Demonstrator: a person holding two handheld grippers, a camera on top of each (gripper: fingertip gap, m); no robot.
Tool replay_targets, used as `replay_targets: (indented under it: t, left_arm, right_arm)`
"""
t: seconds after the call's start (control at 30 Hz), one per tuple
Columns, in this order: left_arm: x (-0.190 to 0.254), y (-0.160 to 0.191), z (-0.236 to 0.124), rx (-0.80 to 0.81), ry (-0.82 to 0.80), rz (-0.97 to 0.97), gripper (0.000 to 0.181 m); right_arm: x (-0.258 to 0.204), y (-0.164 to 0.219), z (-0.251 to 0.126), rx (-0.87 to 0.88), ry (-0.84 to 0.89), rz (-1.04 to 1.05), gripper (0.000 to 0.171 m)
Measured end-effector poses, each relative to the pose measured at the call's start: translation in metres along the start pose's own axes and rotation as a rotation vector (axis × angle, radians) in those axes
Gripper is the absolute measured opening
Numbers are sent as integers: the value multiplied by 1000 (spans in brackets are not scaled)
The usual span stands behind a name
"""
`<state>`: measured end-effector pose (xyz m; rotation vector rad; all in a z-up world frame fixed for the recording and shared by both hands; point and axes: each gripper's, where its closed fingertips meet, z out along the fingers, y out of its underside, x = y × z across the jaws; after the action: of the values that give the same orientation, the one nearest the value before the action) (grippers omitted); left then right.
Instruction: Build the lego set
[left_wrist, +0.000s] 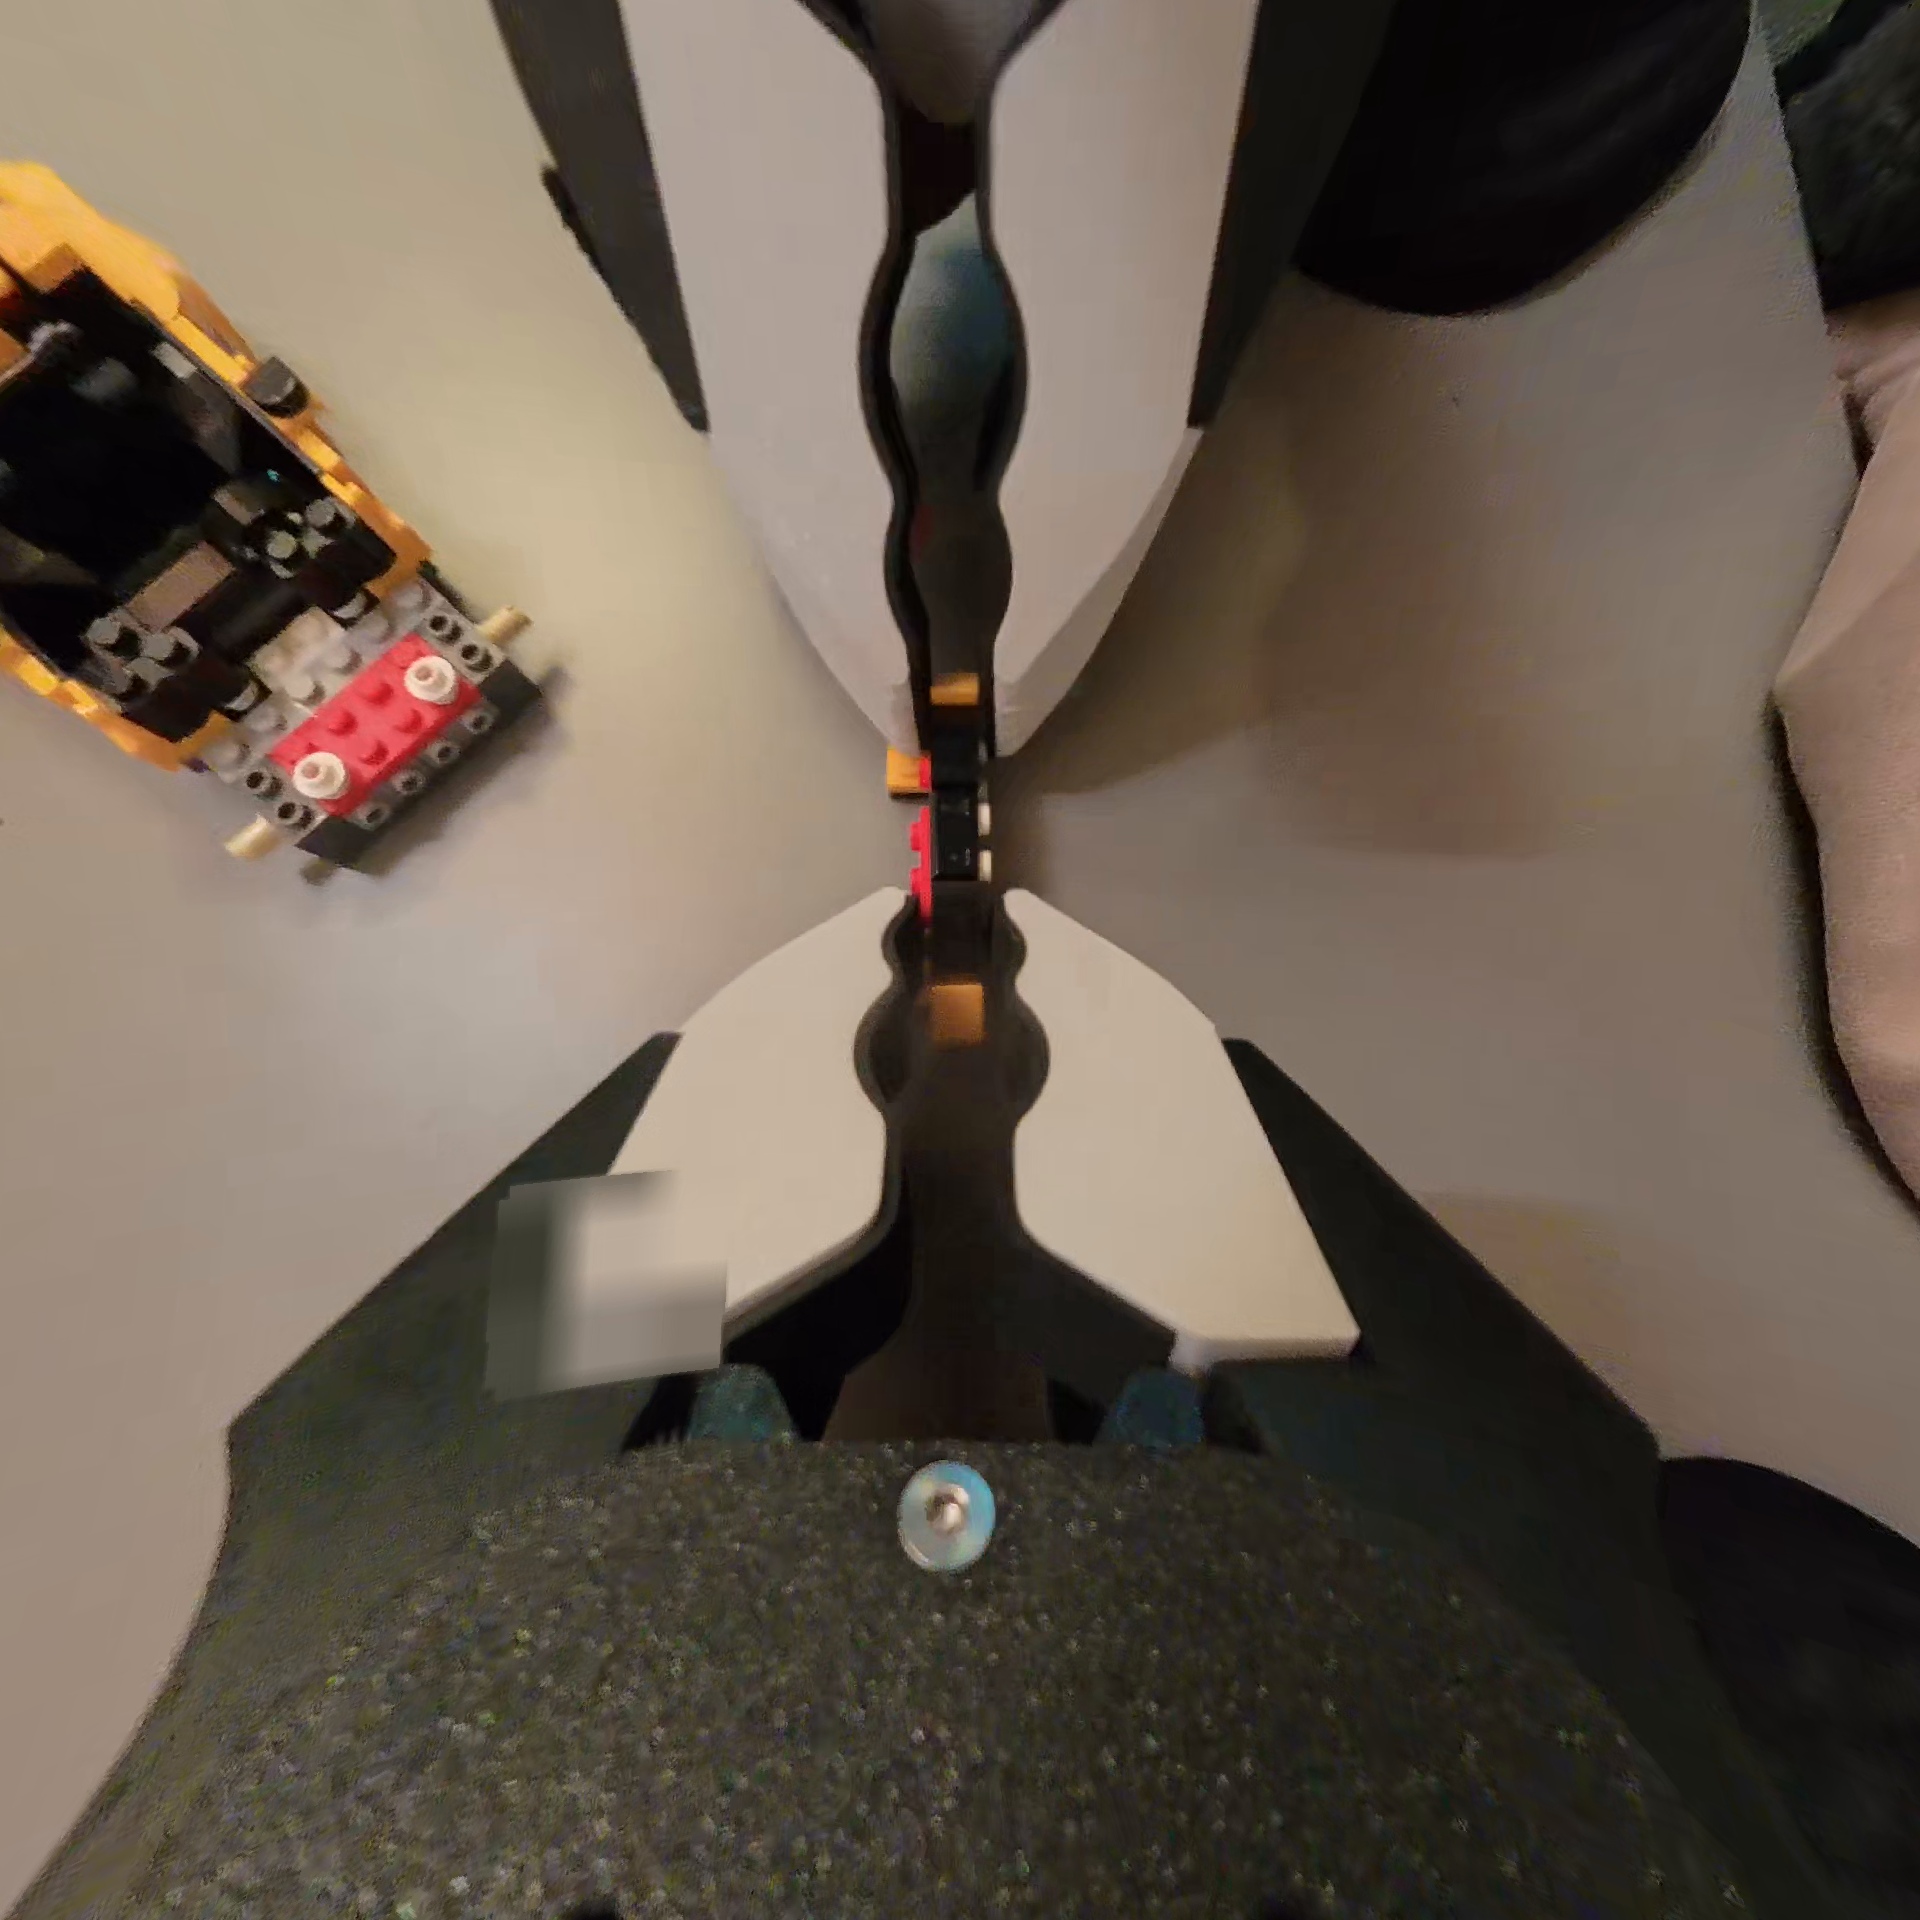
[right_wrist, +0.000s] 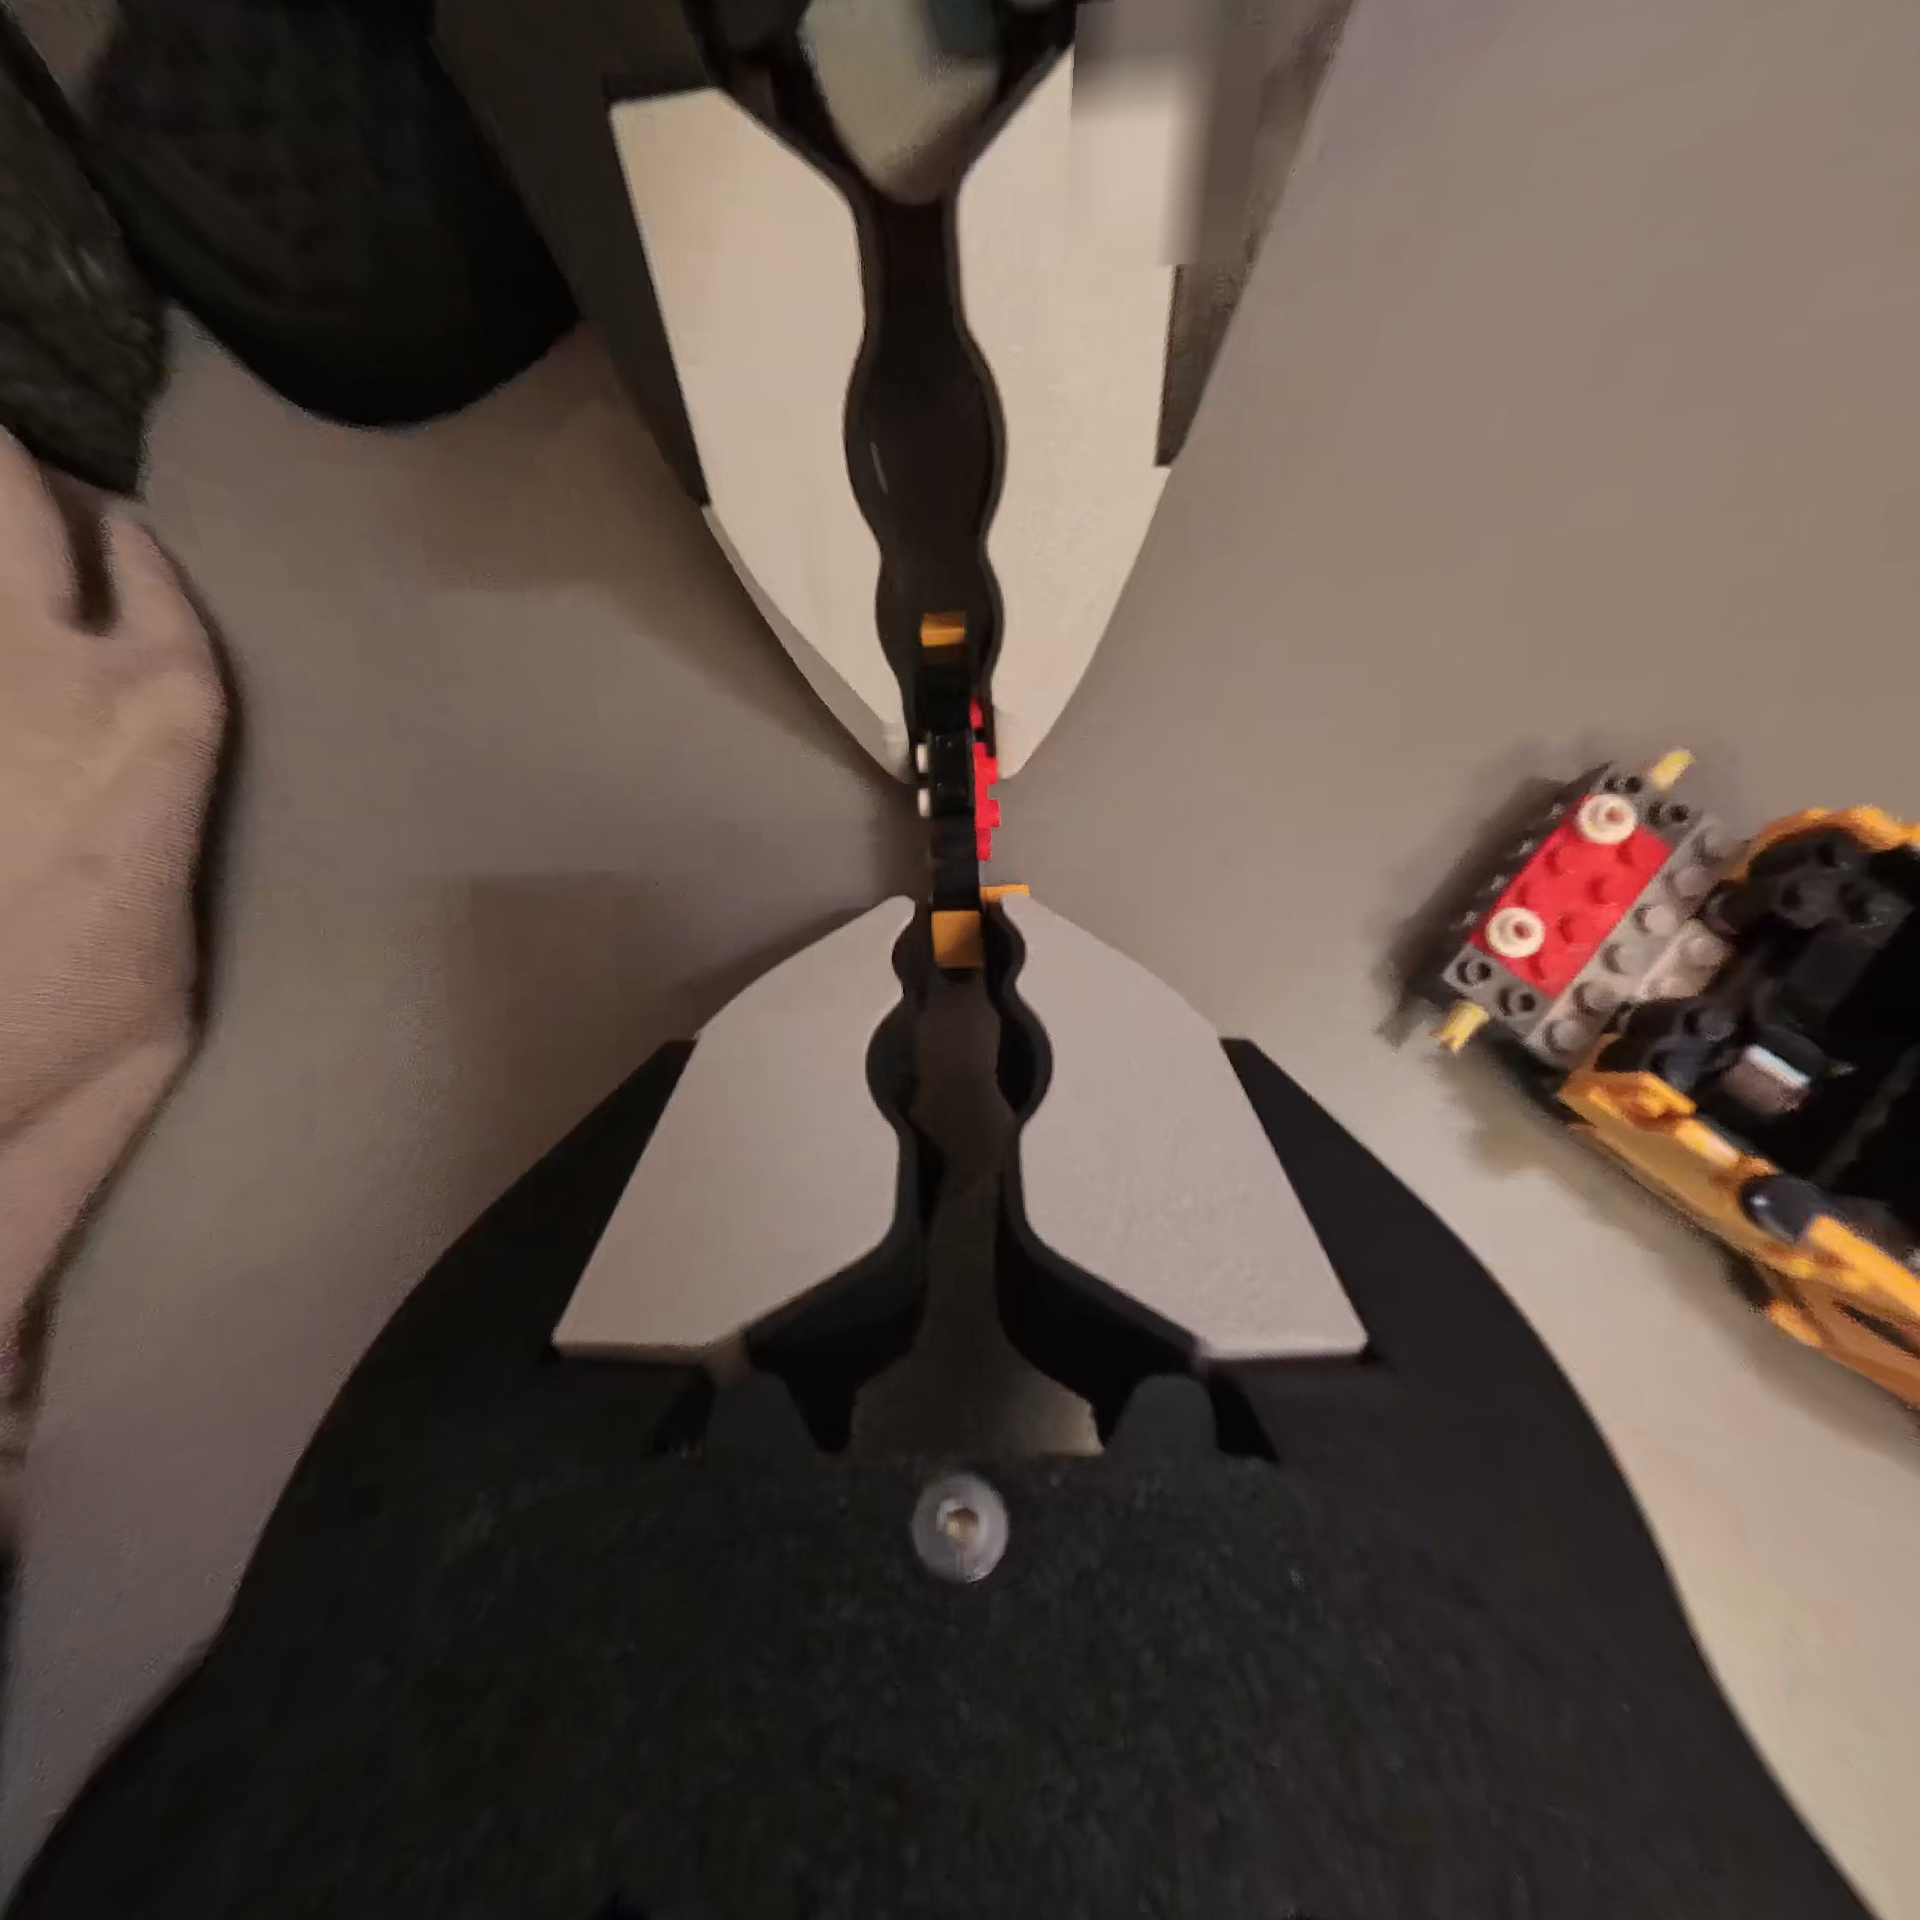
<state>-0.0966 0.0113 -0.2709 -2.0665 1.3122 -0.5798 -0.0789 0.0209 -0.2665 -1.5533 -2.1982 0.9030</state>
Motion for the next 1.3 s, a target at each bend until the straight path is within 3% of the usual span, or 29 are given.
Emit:
replay_targets:
  t: [0.07,0.13,0.27,0.4,0.5,0.67,0.73,0.8,1.17,1.3]
  left_arm:
    - [-1,-6,-4,47,51,-107,11]
    - [1,-18,-14,155,194,-306,11]
    - [-2,-39,-36,335,444,-624,11]
    - [9,-48,-43,376,626,-739,11]
    - [19,-53,-48,380,722,-761,11]
    - [20,-52,-47,367,736,-785,11]
    - [21,-53,-48,366,741,-788,11]
    - [21,-51,-48,360,736,-791,11]
    - [20,-50,-47,362,720,-782,11]
    - [8,-47,-45,376,529,-643,11]
  right_arm:
    - [3,-6,-7,49,-42,60,10]
    - [4,-22,-23,156,-14,16,22]
    - [7,-38,-44,186,214,-233,43]
    - [-2,-54,-48,181,307,-418,48]
    - [-5,-56,-45,108,283,-521,48]
    - [-8,-54,-35,-69,273,-654,42]
    - [-6,-53,-33,-111,287,-676,30]
    - [-5,-52,-31,-125,298,-677,27]
    - [-4,-51,-30,-102,322,-623,27]
    - [0,-56,-36,10,389,-563,31]
